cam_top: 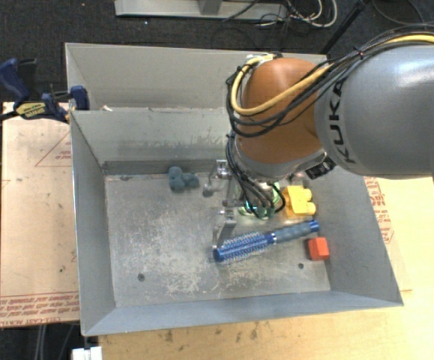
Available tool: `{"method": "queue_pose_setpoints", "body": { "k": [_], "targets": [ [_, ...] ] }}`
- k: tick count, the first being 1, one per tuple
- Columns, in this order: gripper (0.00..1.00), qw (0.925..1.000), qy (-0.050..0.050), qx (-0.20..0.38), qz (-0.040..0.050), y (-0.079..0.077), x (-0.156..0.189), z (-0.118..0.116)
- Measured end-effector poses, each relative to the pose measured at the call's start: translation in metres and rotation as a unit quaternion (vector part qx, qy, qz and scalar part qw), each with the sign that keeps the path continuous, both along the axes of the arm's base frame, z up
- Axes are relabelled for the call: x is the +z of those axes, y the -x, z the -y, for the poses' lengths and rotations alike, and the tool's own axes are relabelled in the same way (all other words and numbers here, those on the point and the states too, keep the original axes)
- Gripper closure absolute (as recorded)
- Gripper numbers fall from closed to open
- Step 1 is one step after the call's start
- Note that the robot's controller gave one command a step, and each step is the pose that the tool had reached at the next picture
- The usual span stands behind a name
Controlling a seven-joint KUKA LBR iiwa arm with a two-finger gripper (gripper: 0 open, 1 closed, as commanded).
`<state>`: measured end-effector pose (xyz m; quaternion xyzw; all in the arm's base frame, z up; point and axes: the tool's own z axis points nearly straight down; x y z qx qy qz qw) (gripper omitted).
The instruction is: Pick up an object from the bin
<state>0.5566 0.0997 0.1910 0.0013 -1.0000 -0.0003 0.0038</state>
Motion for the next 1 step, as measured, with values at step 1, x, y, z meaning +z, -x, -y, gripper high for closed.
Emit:
{"method": "queue_pose_setpoints", "body": {
  "k": [1],
  "targets": [
    [0.0, 0.9919, 0.0, 0.127, 0.0015, 0.0306, -0.0588, 0.0646]
  ]
}}
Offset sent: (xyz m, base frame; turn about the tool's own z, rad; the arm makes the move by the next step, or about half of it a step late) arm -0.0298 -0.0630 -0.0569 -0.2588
